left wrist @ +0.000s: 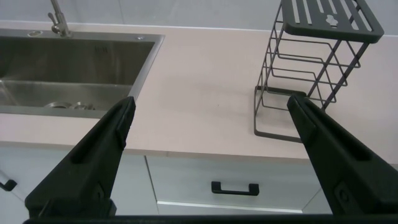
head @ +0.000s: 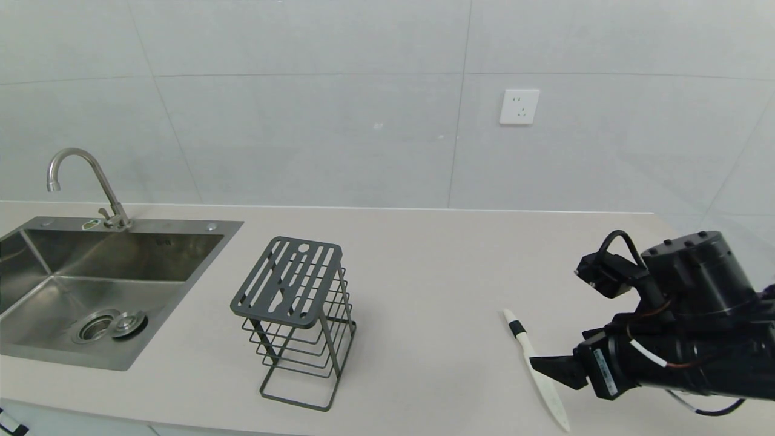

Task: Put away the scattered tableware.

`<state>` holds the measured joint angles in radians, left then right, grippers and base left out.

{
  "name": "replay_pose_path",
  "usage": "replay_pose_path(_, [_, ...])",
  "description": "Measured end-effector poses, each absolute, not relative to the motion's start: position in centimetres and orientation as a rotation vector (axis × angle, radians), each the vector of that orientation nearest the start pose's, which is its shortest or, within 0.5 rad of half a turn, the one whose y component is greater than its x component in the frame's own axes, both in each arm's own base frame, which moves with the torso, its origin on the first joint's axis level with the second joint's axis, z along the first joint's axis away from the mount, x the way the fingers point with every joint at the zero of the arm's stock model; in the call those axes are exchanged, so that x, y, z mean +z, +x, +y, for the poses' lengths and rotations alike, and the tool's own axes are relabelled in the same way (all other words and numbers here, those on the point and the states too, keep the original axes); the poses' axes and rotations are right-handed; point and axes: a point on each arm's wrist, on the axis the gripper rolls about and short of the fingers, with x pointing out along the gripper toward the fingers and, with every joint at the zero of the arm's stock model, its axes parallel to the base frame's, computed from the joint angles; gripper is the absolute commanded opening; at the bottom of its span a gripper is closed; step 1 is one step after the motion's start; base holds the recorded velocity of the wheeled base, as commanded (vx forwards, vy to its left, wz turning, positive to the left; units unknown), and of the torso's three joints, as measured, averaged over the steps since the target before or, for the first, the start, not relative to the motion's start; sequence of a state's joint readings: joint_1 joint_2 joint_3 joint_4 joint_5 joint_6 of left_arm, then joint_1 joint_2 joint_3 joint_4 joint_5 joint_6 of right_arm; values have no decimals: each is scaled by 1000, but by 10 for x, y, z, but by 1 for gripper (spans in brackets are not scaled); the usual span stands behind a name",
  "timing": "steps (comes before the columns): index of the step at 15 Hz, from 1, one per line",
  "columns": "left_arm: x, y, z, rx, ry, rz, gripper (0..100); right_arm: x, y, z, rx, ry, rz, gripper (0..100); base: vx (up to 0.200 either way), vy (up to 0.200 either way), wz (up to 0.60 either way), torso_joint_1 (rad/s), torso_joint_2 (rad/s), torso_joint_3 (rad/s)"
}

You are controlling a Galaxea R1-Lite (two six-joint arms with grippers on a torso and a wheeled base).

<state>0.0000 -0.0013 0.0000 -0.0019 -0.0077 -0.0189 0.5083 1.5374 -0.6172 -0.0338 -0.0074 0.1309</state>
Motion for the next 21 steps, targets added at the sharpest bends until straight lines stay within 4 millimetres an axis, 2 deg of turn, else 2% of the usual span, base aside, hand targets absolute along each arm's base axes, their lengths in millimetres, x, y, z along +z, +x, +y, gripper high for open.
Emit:
replay_pose_path(7, [76,-23,0,-6,-24,-4,100,97,217,117,250,-64,1014,100,0,0,0,0,0,0])
replay_pose_path(11, [76,-23,0,-6,-25,-4,100,85,237,124,209,-43,1047,100,0,0,0,0,0,0])
replay_pose_path(21, [76,-23,0,-3,-27,-5,100,45,254,130,115,-121,1144,100,0,0,0,0,0,0])
